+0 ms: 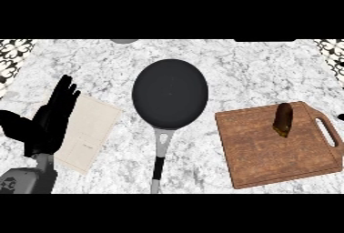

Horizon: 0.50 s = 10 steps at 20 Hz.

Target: Pick the sweet potato from the cutting board and place it in the pan

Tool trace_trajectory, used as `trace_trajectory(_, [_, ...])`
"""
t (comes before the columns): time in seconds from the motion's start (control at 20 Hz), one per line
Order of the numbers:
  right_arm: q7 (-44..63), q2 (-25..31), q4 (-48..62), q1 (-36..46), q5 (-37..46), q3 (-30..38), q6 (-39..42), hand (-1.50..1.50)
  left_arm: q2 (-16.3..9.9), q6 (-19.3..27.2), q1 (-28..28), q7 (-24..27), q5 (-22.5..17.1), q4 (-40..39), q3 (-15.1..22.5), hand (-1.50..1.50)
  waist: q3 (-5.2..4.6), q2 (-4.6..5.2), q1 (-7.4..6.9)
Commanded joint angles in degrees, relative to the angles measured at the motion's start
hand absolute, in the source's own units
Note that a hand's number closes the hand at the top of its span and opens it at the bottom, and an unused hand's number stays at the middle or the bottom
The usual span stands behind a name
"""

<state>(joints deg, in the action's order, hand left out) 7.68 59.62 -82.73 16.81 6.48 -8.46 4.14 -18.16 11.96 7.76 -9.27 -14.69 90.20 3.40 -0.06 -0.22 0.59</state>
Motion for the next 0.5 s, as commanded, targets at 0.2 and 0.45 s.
trace_trajectory(0.2, [9.63, -0.74, -1.04, 10.04, 6.62, -6.44, 12.21, -1.5, -0.64, -2.6, 3.29, -1.84, -1.56, -1.51, -2.45, 0.0, 0.0, 0.44, -1.6])
trace_trajectory(0.45, [14.19, -2.65, 5.14, 18.13, 13.78, -14.6, 21.18, -1.5, -0.71, -2.85, 2.15, -3.11, -1.57, 0.81, -1.76, 0.0, -0.01, 0.66, -3.39])
